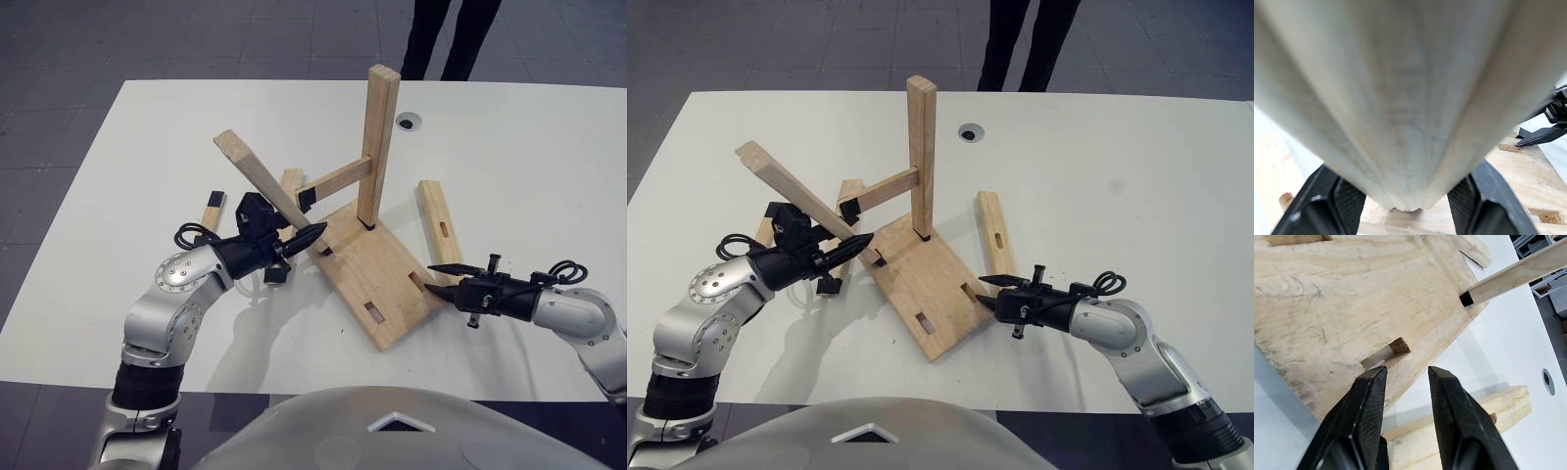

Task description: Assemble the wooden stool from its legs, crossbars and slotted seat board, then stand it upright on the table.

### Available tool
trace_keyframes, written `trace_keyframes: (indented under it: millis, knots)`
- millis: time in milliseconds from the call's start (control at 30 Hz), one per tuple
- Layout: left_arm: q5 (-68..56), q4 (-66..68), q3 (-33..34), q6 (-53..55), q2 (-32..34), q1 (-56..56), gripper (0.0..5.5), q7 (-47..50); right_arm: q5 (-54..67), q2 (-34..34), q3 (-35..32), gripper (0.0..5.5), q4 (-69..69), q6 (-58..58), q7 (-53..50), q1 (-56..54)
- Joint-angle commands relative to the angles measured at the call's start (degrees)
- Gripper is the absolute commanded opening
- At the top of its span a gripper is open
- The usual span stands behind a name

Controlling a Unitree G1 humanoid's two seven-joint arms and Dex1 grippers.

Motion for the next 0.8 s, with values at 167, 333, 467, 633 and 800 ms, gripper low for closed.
trace_keyframes:
  millis: [167,333,467,633,800]
  knots:
    - [2.2,0.9,-2.2,-0.6,-0.2,-0.3,2.05,0.2,-6.3,-1.8,4.7,1.57,8.1,8.2,3.4,5.2]
    - [4.3,2.7,-4.1,-2.3,0.0,0.5,2.05,0.0,-6.2,-2.0,4.6,1.57,7.7,8.2,3.4,5.6]
    - [6.1,3.9,-5.0,-2.4,2.5,0.8,2.05,-1.2,-6.1,-2.1,4.4,1.57,7.7,8.2,3.4,5.8]
    - [4.2,4.7,-4.9,0.2,6.1,1.6,2.05,-4.7,-6.0,-2.0,4.4,1.57,7.4,8.3,3.1,6.3]
    - [2.2,4.5,-2.9,1.5,9.0,2.0,2.05,-6.2,-6.0,-1.9,4.5,1.57,7.3,8.3,3.0,6.6]
